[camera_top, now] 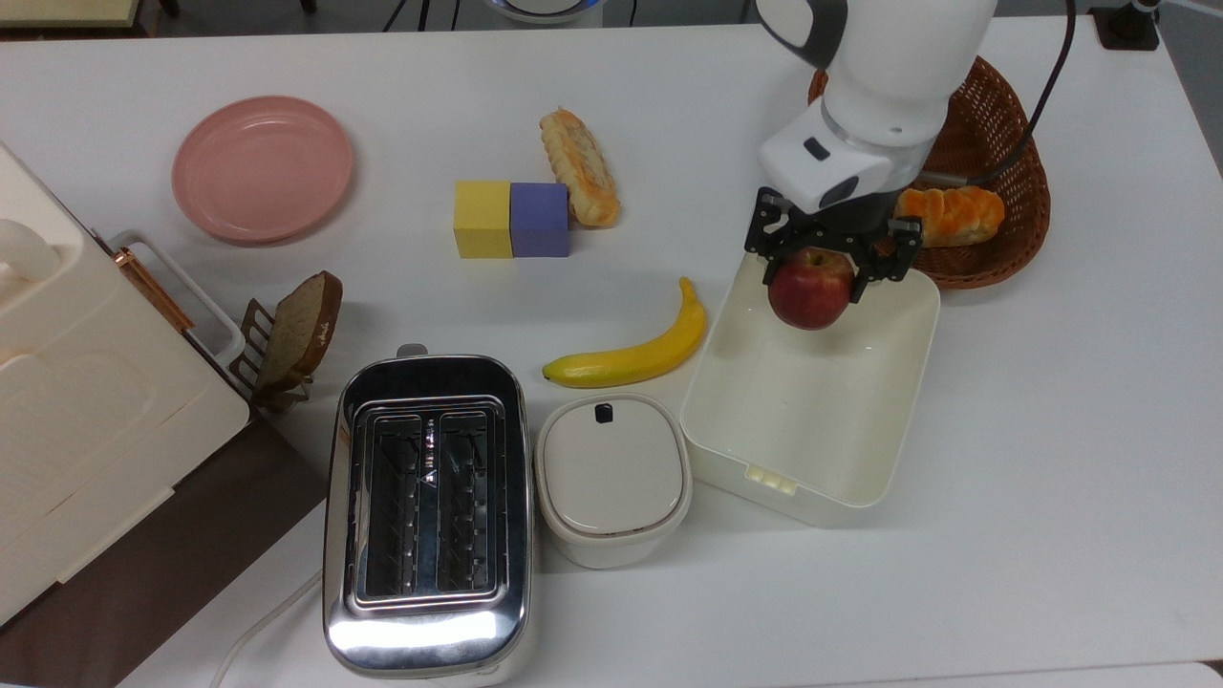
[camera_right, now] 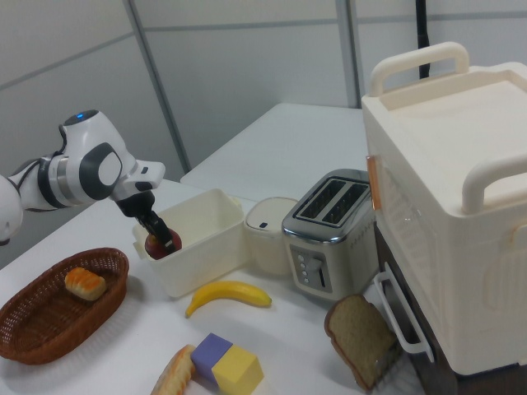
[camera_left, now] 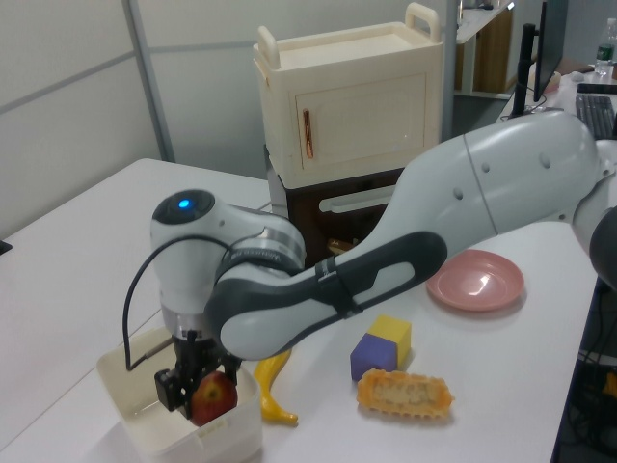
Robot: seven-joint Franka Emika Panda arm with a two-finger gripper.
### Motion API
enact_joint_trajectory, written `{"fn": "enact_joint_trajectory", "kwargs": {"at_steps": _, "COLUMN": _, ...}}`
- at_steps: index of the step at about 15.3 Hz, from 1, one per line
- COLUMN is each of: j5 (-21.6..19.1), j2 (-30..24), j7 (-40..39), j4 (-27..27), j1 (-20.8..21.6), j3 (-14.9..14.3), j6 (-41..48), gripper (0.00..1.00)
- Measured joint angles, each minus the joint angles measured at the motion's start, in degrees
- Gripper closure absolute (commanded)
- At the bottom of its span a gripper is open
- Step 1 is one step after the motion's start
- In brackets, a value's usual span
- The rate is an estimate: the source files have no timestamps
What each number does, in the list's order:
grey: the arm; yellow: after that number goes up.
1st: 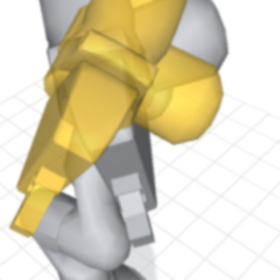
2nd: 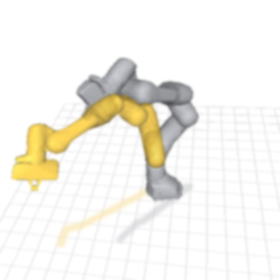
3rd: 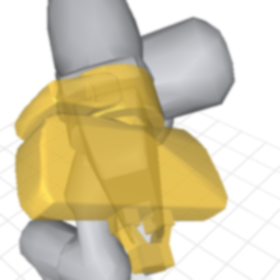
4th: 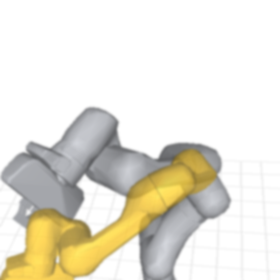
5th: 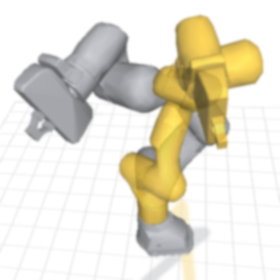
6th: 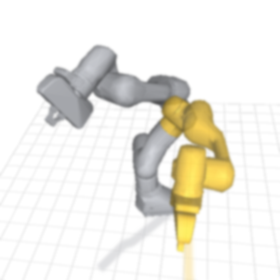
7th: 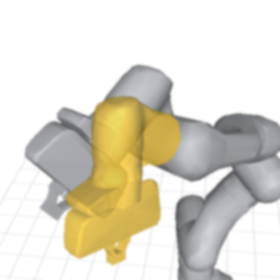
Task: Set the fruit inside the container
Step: 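Carry the held apple over the cream plastic container, then lower the apple into the container and open the gripper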
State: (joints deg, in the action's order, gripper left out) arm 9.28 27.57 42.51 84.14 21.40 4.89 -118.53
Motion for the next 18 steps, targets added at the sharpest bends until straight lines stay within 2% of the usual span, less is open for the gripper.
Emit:
{"fn": "enact_joint_trajectory", "kwargs": {"at_steps": 2, "j5": 0.0, "j2": 0.5, "j7": 0.1, "j4": 0.0, "j1": 0.0, "j3": 0.0, "j6": 0.0, "gripper": 0.50}}
{"fn": "enact_joint_trajectory", "kwargs": {"at_steps": 6, "j5": 0.0, "j2": 0.6, "j7": 1.4, "j4": 0.0, "j1": 0.5, "j3": 0.0, "j6": 0.0, "gripper": 0.49}}
{"fn": "enact_joint_trajectory", "kwargs": {"at_steps": 7, "j5": 0.4, "j2": 0.7, "j7": 2.6, "j4": 0.0, "j1": 1.2, "j3": 0.0, "j6": 0.0, "gripper": 0.30}}
{"fn": "enact_joint_trajectory", "kwargs": {"at_steps": 8, "j5": 0.9, "j2": 1.0, "j7": 4.2, "j4": 0.0, "j1": 2.1, "j3": 0.1, "j6": 0.0, "gripper": 0.00}}
{"fn": "enact_joint_trajectory", "kwargs": {"at_steps": 11, "j5": 2.6, "j2": 2.5, "j7": 7.7, "j4": 0.0, "j1": 4.7, "j3": 0.1, "j6": 0.0, "gripper": 0.00}}
{"fn": "enact_joint_trajectory", "kwargs": {"at_steps": 18, "j5": 3.3, "j2": 3.4, "j7": 11.3, "j4": -0.6, "j1": 4.9, "j3": -0.5, "j6": 0.0, "gripper": 0.00}}
